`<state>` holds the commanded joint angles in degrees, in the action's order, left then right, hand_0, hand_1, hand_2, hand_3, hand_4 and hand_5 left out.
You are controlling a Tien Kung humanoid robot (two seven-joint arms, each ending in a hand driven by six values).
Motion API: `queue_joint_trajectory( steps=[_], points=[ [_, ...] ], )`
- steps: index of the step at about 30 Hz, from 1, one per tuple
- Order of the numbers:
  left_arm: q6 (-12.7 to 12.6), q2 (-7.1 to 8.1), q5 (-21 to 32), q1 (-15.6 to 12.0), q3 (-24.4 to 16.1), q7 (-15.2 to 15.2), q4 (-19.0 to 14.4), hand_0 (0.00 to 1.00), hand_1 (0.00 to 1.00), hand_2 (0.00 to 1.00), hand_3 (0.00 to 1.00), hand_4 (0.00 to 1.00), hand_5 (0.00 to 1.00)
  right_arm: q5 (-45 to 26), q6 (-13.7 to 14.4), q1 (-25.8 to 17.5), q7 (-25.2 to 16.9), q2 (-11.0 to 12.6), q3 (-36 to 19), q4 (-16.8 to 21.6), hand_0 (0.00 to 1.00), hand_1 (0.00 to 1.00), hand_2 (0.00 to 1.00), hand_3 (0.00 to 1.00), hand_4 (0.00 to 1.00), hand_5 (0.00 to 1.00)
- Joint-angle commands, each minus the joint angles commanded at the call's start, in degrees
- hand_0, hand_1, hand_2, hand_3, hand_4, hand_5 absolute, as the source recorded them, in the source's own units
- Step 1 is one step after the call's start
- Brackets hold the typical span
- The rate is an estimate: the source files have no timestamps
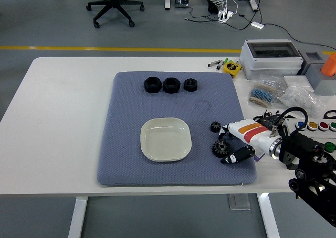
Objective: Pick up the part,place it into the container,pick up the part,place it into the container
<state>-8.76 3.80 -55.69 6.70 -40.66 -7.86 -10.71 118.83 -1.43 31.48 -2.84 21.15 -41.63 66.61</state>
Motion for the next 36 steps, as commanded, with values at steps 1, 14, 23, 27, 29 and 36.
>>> queue_joint_trajectory(
  steps=[1, 14, 23, 27, 29, 36],
  points=[
    [0.00, 0.00, -0.01, 0.00, -0.01, -0.01, 0.00, 0.742, 0.698, 0.656, 0.582, 0.641, 0.611, -0.01, -0.05, 0.09, 0.01, -0.02, 0.11, -0.09, 0.447, 0.591, 0.659, 0.591, 0.952, 0.406],
    [0.04, 0.05, -0.41, -0.04, -0.22, -0.10, -0.01, 0.742, 0.695, 0.655, 0.582, 0.639, 0.608, -0.52, -0.06, 1.48, 1.17, -1.73, 1.27, -1.69, 0.396, 0.543, 0.598, 0.542, 0.869, 0.441],
    [0.05, 0.09, -0.65, -0.18, -0.37, -0.15, -0.02, 0.742, 0.695, 0.653, 0.581, 0.643, 0.616, -0.16, 0.44, 1.66, 1.70, -1.78, 1.52, -1.94, 0.302, 0.465, 0.528, 0.514, 0.743, 0.471],
    [0.10, 0.08, -1.14, -0.27, -0.68, -0.25, -0.03, 0.742, 0.695, 0.653, 0.581, 0.642, 0.615, -0.17, 0.39, 1.58, 1.72, -1.73, 1.54, -1.81, 0.182, 0.403, 0.482, 0.513, 0.713, 0.491],
    [0.11, 0.10, -1.21, -0.32, -0.67, -0.23, -0.02, 0.742, 0.695, 0.653, 0.581, 0.642, 0.615, -0.22, 0.48, 1.46, 1.65, -1.69, 1.45, -1.68, 0.182, 0.403, 0.482, 0.513, 0.713, 0.491],
    [0.17, 0.10, -1.72, -0.55, -1.00, -0.33, -0.03, 0.742, 0.695, 0.653, 0.581, 0.641, 0.611, -0.24, 1.25, 1.10, 1.27, -1.55, 1.10, -1.09, 0.049, 0.251, 0.391, 0.495, 0.696, 0.487]
  ],
)
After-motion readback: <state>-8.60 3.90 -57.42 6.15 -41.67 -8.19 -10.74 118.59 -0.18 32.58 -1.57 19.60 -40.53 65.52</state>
